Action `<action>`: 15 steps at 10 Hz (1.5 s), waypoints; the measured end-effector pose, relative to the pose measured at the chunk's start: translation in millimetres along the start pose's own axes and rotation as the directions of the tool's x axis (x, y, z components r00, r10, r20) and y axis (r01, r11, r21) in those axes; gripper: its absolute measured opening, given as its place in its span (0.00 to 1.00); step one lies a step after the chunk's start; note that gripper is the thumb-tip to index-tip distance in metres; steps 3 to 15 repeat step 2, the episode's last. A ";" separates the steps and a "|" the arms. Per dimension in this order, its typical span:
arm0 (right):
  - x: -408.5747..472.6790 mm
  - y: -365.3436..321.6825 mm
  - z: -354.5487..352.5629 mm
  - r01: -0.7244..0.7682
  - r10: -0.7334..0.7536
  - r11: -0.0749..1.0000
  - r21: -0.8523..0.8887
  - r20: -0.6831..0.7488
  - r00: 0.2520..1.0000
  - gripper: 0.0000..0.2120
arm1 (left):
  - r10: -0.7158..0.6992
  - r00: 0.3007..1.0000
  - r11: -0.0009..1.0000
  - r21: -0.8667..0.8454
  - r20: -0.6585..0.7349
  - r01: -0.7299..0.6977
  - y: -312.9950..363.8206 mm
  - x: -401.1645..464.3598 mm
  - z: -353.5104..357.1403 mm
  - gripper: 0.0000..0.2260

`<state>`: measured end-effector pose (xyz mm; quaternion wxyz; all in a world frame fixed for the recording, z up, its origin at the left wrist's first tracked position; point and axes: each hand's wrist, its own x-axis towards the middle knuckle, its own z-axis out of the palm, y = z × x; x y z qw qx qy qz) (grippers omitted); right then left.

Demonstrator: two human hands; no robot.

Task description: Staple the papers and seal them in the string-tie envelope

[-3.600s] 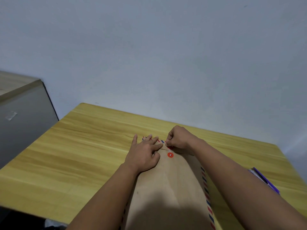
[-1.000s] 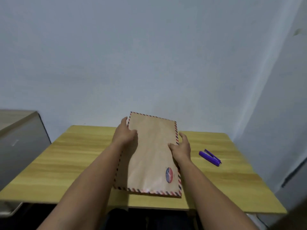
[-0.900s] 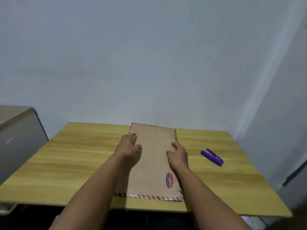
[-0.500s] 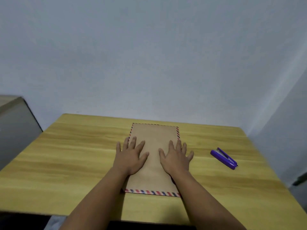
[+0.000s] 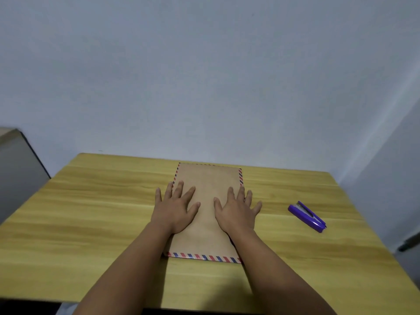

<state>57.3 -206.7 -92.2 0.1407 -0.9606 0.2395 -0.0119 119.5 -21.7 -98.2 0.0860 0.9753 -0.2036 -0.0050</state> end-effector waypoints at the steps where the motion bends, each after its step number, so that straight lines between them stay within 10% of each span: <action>1: -4.4 0.6 -8.9 -0.020 0.019 0.999 0.040 0.044 0.999 0.39 | -0.007 1.000 1.000 0.018 -0.006 0.007 0.7 -5.2 -10.9 0.34; 2: -11.3 -5.4 -36.7 0.100 -0.073 0.956 0.275 -0.108 0.991 0.39 | 0.011 0.981 0.999 -0.049 -0.193 -0.021 12.5 -10.4 -33.2 0.35; 15: -11.3 -5.4 -36.7 0.100 -0.073 0.956 0.275 -0.108 0.991 0.39 | 0.011 0.981 0.999 -0.049 -0.193 -0.021 12.5 -10.4 -33.2 0.35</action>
